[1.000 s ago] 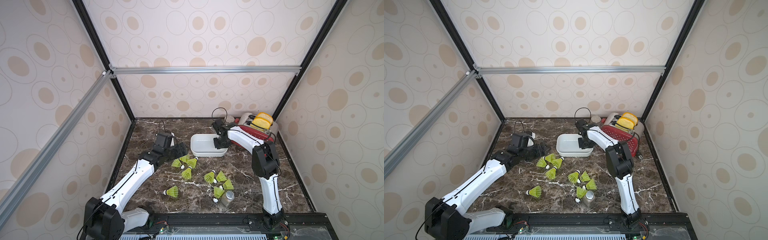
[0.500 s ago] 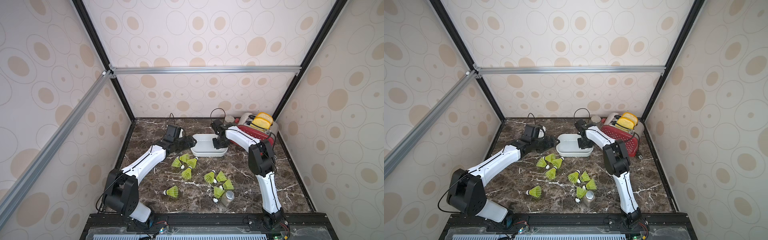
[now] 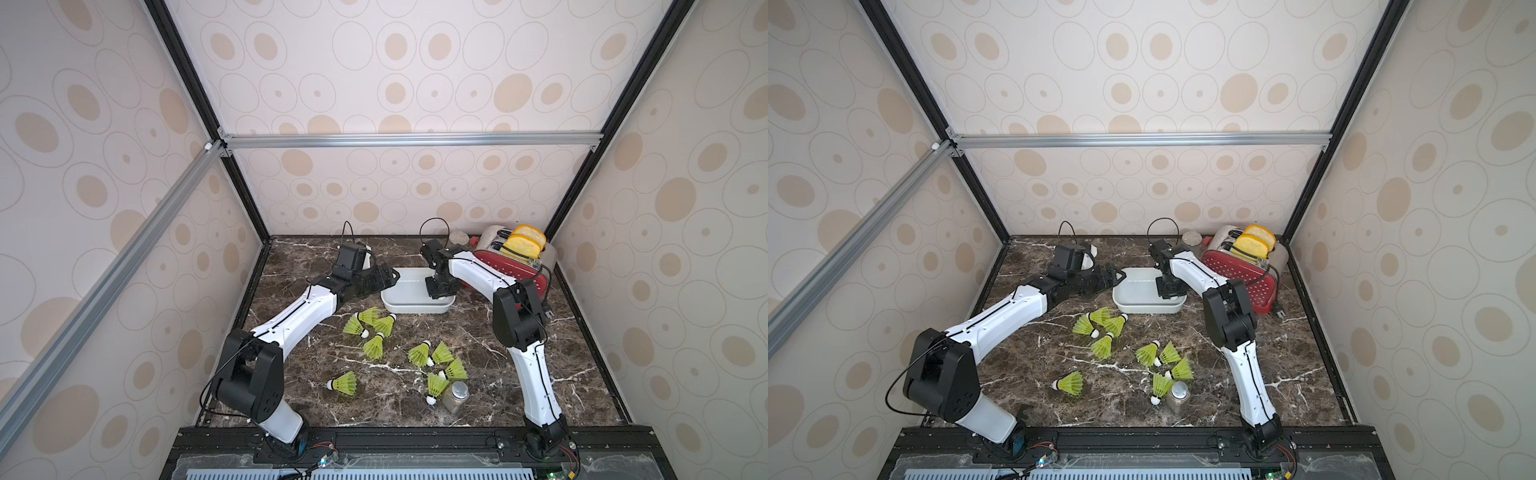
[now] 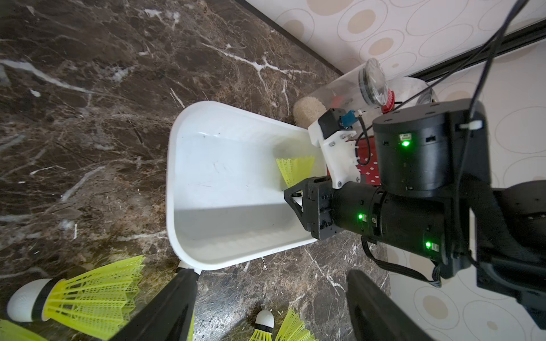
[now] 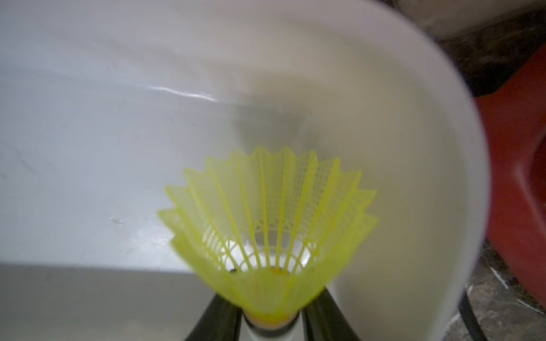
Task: Put the shuttlecocks into the storage box
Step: Place the shuttlecock in the storage box, then pick up the shuttlecock at the center of the board.
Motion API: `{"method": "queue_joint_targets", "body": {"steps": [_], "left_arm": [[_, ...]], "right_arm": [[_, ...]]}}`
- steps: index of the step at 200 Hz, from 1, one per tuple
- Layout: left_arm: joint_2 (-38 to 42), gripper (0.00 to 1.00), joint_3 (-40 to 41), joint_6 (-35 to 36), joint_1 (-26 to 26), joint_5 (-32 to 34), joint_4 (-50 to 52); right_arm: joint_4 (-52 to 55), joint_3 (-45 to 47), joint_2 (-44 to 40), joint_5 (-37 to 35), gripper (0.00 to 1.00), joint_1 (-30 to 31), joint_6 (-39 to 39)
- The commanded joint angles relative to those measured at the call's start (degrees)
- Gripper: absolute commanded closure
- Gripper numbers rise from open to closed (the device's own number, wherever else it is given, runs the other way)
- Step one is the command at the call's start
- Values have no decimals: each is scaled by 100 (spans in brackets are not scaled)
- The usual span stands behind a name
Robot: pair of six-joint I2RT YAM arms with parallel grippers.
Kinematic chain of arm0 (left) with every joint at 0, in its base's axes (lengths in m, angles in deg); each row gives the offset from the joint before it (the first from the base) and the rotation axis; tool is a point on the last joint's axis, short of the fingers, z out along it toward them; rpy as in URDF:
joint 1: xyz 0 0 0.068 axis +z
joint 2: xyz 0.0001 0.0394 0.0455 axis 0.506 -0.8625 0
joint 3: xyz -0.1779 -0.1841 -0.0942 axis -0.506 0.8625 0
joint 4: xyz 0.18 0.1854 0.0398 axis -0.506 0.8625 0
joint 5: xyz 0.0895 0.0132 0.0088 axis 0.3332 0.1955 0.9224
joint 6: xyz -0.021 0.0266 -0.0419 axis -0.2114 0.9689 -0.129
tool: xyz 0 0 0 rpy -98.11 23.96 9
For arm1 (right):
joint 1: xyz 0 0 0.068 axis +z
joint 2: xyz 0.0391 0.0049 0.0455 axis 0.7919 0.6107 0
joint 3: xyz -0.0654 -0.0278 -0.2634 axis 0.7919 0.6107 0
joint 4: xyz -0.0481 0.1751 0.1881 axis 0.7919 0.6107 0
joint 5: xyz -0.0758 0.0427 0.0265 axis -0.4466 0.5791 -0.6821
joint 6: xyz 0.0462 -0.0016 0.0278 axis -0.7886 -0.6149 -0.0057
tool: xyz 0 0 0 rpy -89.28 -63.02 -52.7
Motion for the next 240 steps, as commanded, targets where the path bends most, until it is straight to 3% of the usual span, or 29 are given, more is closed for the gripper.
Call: {"method": "queue_joint_targets", "body": {"steps": [1,69,167,240], "left_arm": [[-15,17,-202,-46,-51,-37,-69],[133,17,-106,-90,-51,42,73],[447,17,-11,-36,-60,218,469],[607,17,-35,14,-68,284,682]], "right_arm": [[272,-188,150,-82,59,-22,-54],[285,-254,-10,-120,53,-21,-68],[213,-332,-661,-104,36,32,-117],[283,-323,-908,-123,36,45,-158]]}}
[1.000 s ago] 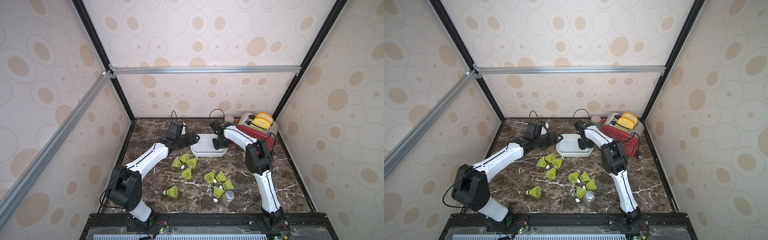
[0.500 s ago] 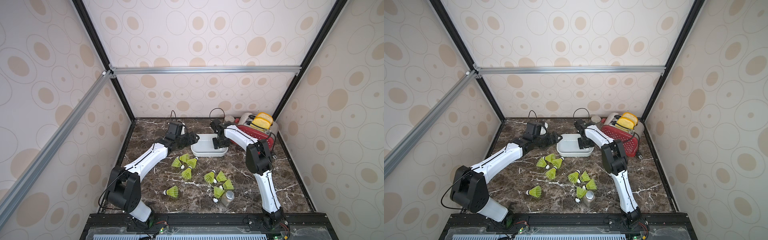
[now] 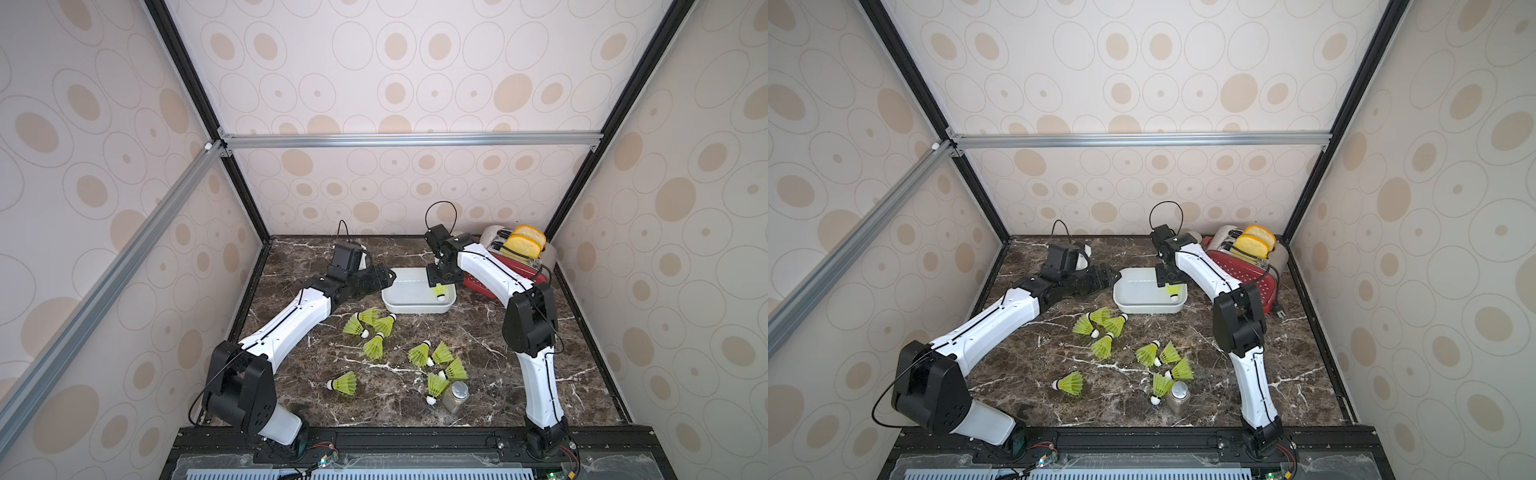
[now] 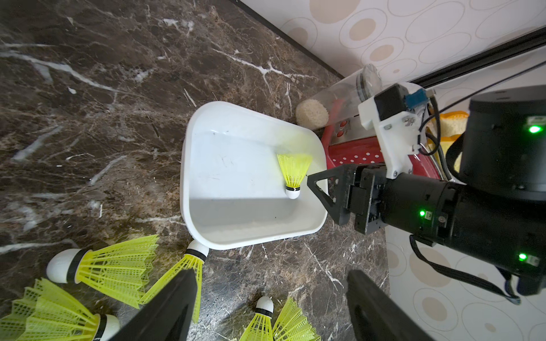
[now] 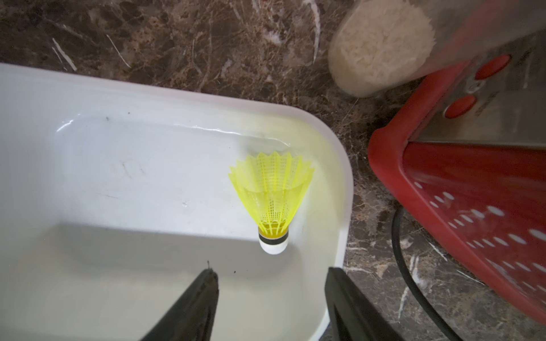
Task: Put the shuttlecocks into the storage box
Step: Pick up the shuttlecock at the center of the board.
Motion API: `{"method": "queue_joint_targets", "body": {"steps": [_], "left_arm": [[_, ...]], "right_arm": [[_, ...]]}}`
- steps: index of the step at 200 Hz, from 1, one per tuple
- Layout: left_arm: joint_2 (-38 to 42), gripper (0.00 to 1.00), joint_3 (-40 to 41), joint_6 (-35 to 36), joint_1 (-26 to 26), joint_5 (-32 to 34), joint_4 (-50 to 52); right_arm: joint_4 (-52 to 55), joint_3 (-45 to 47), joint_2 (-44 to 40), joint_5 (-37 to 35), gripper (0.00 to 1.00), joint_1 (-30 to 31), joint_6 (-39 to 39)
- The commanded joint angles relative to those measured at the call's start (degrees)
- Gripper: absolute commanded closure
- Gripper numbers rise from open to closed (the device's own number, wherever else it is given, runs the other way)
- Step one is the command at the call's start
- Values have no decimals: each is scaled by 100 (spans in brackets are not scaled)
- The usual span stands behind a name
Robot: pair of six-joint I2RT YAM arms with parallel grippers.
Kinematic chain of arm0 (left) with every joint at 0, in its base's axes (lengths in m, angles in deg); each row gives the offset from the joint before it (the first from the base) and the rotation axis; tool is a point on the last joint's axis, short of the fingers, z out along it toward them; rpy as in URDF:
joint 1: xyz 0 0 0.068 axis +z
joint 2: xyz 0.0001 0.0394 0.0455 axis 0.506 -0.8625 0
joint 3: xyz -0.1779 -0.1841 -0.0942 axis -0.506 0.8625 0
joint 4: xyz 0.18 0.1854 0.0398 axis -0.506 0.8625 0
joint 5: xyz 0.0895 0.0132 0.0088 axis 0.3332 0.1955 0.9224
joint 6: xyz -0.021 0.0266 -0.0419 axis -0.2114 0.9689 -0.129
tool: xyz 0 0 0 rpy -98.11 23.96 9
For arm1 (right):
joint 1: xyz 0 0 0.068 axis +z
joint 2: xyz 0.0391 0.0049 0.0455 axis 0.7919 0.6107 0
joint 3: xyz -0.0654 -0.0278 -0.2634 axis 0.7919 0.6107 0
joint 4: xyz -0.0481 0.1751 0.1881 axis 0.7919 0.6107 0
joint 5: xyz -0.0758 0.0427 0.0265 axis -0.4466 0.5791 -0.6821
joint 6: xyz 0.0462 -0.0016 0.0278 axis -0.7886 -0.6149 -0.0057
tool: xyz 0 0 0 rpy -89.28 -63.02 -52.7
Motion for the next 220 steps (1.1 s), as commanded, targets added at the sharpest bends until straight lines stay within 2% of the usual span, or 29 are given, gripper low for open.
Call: {"method": "queue_joint_targets", "body": {"steps": [1,51,85,113,134,158,194,220], "left_arm": [[175,17,-37,61,-62,81,194],[558,18,46,218,-71,287,793],[1322,17,153,430,-71,1082,2968],[2480,20,675,566,-71,1570,4289],[3062,23,1029,531,-66,1748,5292],[3232,27,1410,219,-76,1656,6159],[3660,38,1993,-293,-158,1340,6497],[3606,40,2554,-683,-769,1210,6084]], "right_arm": [[133,-87,-222,-87,36,29,-54],[127,-41,-575,-27,35,173,39],[-452,806,-1482,-3,34,682,555],[-1095,1937,-2369,125,33,1173,888],[-1265,2521,-2802,156,33,1447,1020],[-1333,3015,-3131,197,34,1549,984],[-1388,3350,-3397,129,34,1552,975],[-1405,3360,-3424,156,34,1552,975]]}}
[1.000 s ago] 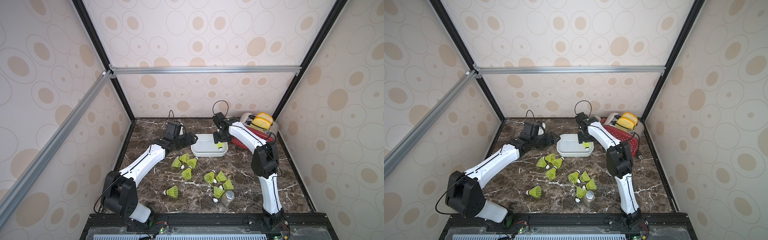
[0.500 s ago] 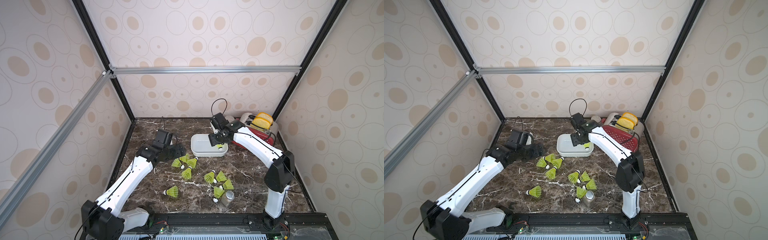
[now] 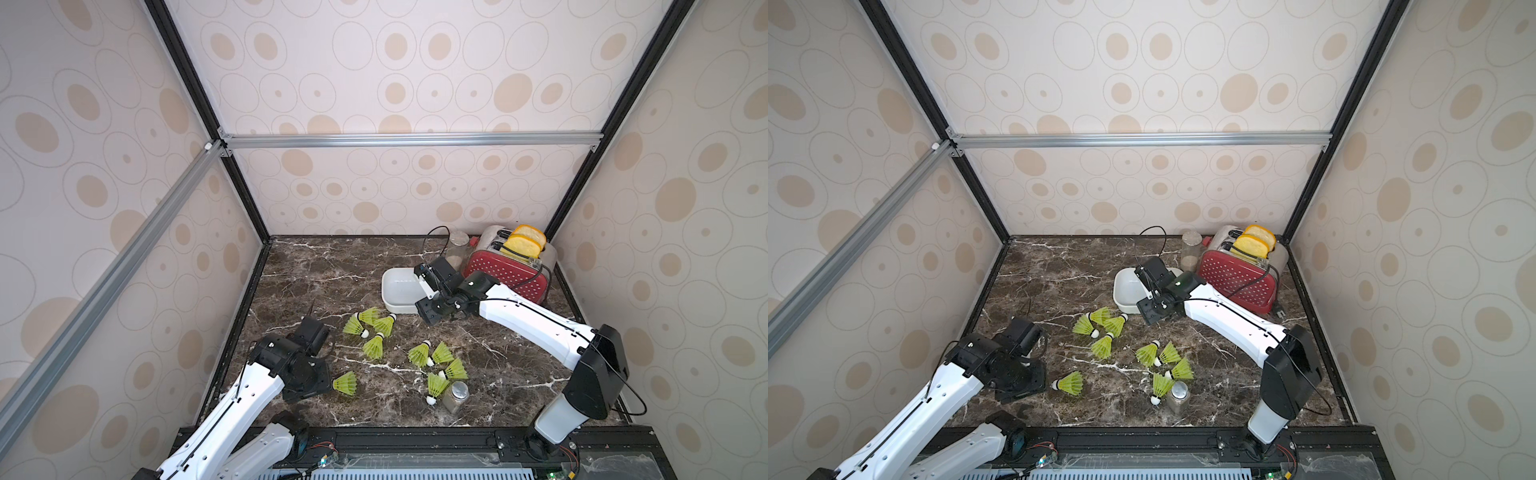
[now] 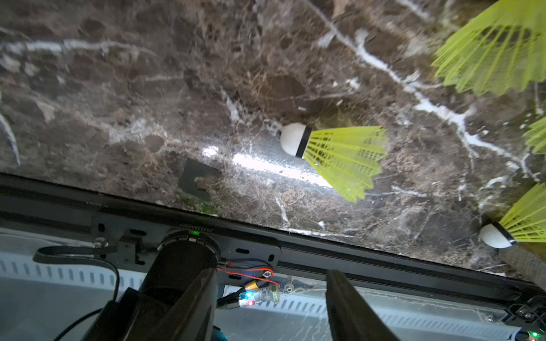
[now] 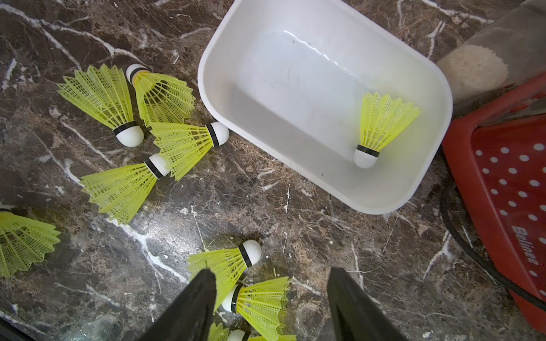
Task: Put the shuttlecocks into the storage box
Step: Pick up the shuttlecock at the center of the board.
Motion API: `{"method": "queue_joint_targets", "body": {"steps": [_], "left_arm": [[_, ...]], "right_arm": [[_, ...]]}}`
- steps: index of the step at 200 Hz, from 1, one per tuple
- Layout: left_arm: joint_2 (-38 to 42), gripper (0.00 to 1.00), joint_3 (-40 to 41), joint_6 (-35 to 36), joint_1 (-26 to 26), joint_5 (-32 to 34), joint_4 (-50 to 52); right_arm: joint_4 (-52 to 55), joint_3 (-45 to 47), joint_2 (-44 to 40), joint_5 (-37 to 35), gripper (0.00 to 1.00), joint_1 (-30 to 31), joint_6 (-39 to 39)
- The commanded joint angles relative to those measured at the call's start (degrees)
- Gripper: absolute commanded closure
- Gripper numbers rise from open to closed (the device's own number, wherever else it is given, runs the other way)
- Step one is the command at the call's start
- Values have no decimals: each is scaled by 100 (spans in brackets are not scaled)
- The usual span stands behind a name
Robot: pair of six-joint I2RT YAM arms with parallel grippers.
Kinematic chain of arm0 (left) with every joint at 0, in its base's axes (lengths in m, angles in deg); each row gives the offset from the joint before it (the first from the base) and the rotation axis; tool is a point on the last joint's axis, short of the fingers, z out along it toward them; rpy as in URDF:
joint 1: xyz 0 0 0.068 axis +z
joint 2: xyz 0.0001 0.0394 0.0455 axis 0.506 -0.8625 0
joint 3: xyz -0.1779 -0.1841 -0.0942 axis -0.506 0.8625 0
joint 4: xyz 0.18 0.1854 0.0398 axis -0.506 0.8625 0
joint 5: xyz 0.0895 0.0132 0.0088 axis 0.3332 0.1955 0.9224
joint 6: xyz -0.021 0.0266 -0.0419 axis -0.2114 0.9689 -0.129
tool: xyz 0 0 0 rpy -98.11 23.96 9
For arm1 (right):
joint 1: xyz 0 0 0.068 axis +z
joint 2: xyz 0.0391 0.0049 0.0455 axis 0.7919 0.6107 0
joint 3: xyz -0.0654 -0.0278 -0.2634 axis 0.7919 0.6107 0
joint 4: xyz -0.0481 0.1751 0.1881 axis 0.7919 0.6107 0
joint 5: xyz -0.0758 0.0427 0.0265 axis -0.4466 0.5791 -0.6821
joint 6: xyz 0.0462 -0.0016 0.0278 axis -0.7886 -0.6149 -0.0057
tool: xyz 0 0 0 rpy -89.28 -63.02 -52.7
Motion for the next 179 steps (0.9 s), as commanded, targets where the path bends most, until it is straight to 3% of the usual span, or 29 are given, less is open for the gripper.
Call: {"method": "queue_joint_targets", "body": {"steps": [1,22,58,122,179], "left_arm": [[-54,40,332,-505,-490,-131,42],[-563,40,515,-533,-769,16,-414],[-1359,40,616,-240,-817,404,-1018],[-2112,33,535,-411,-1177,556,-1454],[-2494,31,377,-268,-1182,912,-1710]], "right_arm": [[-98,35,-226,-23,34,-6,46],[-92,22,-227,33,34,-4,72],[-46,31,-294,21,34,7,81],[-28,-92,-298,-47,33,-5,125],[-2,-109,-296,-65,33,-14,125]]}}
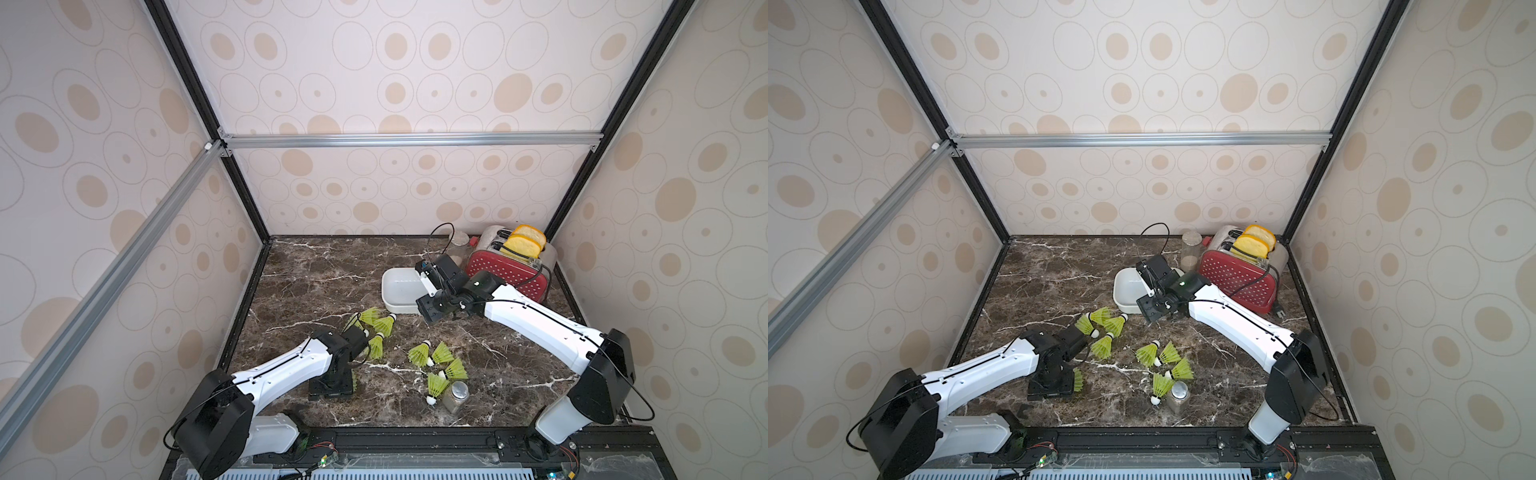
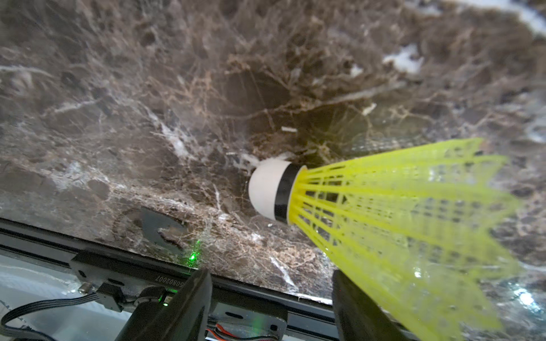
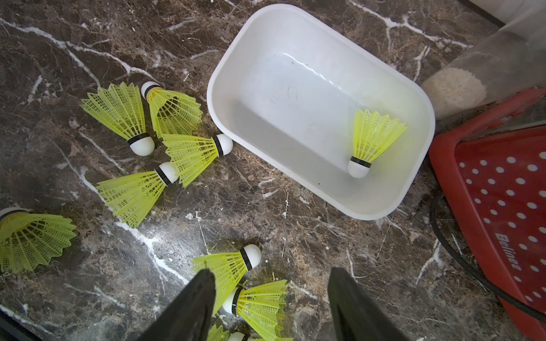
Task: Put the shuttlecocks into the storage box
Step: Pick up the shuttlecock at the center of the board.
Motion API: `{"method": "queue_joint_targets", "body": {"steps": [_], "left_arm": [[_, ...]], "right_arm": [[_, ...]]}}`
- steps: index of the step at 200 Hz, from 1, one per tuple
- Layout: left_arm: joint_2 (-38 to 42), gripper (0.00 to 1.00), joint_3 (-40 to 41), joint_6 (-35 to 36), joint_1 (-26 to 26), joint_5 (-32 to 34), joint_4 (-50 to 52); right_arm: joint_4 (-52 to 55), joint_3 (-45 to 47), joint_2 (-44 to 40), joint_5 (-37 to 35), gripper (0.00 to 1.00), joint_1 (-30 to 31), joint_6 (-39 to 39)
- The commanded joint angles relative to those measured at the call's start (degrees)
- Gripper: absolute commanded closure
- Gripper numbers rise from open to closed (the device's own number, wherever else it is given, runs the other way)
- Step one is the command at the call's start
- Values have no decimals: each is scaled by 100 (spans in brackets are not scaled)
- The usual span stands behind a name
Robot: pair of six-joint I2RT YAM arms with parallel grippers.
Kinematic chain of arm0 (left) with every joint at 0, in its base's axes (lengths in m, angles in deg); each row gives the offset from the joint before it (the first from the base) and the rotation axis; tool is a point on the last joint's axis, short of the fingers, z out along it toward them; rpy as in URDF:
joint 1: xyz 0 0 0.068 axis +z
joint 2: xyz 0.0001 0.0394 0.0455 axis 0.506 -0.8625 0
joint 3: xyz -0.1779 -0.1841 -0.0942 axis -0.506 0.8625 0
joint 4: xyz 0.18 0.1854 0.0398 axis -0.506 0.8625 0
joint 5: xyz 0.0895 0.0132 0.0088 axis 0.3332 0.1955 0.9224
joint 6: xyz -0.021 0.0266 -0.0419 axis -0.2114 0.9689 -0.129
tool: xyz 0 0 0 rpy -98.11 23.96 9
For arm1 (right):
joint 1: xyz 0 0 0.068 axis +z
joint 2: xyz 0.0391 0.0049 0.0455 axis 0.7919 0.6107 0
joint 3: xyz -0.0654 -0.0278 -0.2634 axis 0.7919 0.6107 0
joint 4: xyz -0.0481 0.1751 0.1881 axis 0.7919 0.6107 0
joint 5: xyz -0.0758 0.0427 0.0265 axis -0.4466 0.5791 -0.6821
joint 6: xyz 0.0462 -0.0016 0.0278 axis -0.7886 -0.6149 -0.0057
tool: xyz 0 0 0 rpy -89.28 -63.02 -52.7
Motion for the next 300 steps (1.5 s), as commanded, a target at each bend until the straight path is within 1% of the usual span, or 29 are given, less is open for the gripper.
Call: {"method": "queue_joint_targets", "body": {"steps": [1,35,63,76,90,96,106,126,152,171,198,223,251,264,290,300], "left_arm": [[-148,31,-211,60,-55,303,-113],[-564,24,-458,401,-47,643,-220],[-892,19,-722,723,-13,819,-222],[-908,19,-769,838,60,845,-249],[-877,21,-741,945,167,707,-365],[-860,22,-720,974,186,643,-398],[-841,23,-687,1011,187,538,-463],[-875,25,-605,991,192,365,-554],[-849,28,-519,945,192,298,-676],[-883,29,-502,915,192,243,-707],[-914,30,-429,926,192,238,-761],[-960,34,-375,943,192,242,-836],[-1096,36,-422,1019,192,336,-898],[-1154,36,-476,1082,192,433,-890],[-1119,31,-584,1162,191,661,-802],[-1158,31,-606,1185,192,677,-791]], "right_arm": [[68,-94,-113,-52,33,-12,24],[77,-84,-122,79,33,-13,34],[68,-75,-147,530,33,-13,90],[-104,53,-287,1046,33,-13,169],[-595,419,-559,2111,32,-58,257],[-813,595,-687,2607,32,-88,198],[-1165,926,-893,3211,31,-129,-10],[-1791,1676,-1255,3759,31,-183,-534],[-2689,2581,-1622,4197,30,-257,-1060],[-3159,2950,-1664,4427,30,-279,-1441],[-3382,3169,-1555,4589,30,-278,-1743],[-3356,3195,-1576,4479,29,-286,-1729],[-3298,3136,-1538,4442,29,-294,-1707],[-3286,3111,-1504,4451,29,-294,-1707],[-3228,3086,-1485,4403,29,-292,-1665],[-3212,3080,-1480,4390,29,-301,-1655]]}}
